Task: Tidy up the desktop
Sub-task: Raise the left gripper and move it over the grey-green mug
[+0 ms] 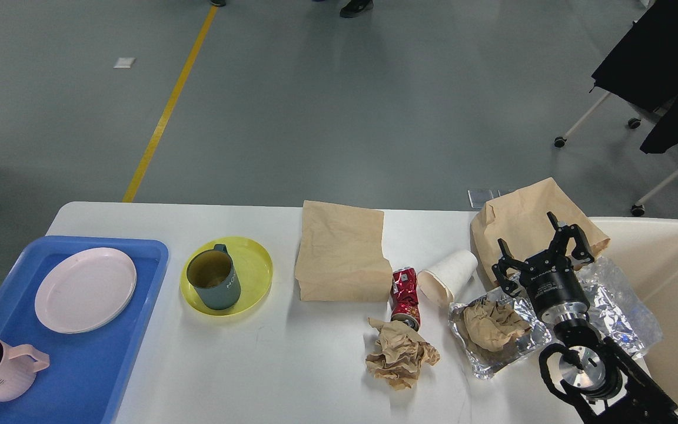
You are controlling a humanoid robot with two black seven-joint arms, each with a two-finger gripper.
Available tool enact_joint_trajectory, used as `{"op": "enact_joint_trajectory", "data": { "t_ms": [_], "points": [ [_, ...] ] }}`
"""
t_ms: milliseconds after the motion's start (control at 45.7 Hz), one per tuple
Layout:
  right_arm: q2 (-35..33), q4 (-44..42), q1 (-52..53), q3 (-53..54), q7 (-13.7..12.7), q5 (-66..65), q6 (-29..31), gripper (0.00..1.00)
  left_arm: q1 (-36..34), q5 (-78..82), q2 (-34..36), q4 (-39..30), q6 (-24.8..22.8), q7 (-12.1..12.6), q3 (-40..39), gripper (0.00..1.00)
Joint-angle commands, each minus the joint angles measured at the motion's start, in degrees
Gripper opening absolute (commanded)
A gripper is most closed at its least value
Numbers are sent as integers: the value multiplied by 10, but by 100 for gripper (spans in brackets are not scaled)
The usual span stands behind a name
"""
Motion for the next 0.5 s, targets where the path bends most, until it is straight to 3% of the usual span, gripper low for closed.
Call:
{"op": "enact_joint_trajectory", "data": {
  "t_ms": [0, 328, 482],
  "points": [
    [0, 1, 0, 0, 0, 0, 0, 100, 1, -1, 1, -2, -2, -1, 1, 85],
    [0, 1, 0, 0, 0, 0, 0, 100, -10, -1, 8, -10, -12, 0, 3, 90],
    [0, 1, 0, 0, 1, 0, 0, 100, -55, -2, 32, -57, -28, 2, 27, 90]
  ]
}}
